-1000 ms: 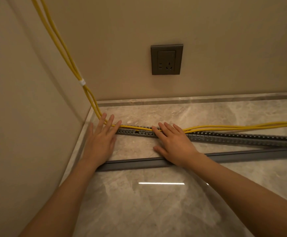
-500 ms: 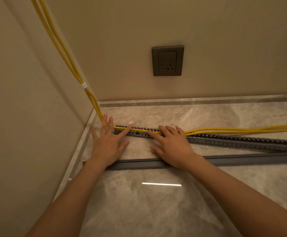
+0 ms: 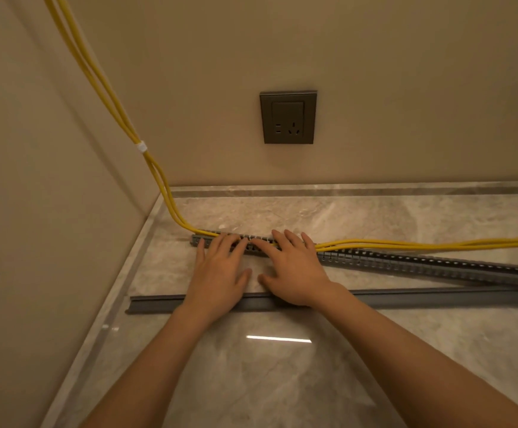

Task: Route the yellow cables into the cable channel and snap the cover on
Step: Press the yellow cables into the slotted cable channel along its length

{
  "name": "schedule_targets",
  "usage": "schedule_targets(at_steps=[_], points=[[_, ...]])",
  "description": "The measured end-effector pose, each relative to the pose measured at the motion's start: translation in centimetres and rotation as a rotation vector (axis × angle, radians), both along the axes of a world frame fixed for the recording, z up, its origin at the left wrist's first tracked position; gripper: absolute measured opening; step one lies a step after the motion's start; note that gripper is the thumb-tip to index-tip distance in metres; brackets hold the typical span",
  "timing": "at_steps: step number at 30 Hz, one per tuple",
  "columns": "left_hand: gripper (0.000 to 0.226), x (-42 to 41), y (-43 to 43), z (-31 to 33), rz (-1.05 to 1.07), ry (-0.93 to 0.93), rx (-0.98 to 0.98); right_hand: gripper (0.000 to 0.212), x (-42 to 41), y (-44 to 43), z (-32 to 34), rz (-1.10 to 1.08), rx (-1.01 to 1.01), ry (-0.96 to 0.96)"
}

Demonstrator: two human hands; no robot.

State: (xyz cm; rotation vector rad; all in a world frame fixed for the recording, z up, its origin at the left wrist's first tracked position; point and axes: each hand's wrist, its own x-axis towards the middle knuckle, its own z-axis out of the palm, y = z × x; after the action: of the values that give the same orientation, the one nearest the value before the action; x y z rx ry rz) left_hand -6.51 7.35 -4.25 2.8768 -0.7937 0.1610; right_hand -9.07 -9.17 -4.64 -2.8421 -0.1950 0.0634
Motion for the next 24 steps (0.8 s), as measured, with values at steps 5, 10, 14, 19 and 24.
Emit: schedule_targets(at_steps=[5,10,14,19,24], points=[[0.049,-0.7,-2.9,0.4,-0.106,-0.041,-0.094,0.062,-0.1,-1.1,1.0,-0.046,0.384,-0.024],[0.041,-0.8,-4.2,0.7,-0.114,-0.056,-0.058,0.043,-0.6,-3.3,2.1,-0.054,0.543,-0.030],[0.042,-0.5,-4.3,0.6,-0.080,-0.029,0.005,0.030,-0.9,-6.4,2.7,-0.125,0.437,-0.069],[0.042,-0.6,-4.5,0.6,-0.087,-0.030,0.047,0.026,-2.0,-11.6,3.1,-0.343,0.185,-0.012],[0.046,-1.1,-4.6,0.4,-0.077,-0.035,0.049,0.025,-3.4,-13.9,3.3,-0.388,0.262,0.076]])
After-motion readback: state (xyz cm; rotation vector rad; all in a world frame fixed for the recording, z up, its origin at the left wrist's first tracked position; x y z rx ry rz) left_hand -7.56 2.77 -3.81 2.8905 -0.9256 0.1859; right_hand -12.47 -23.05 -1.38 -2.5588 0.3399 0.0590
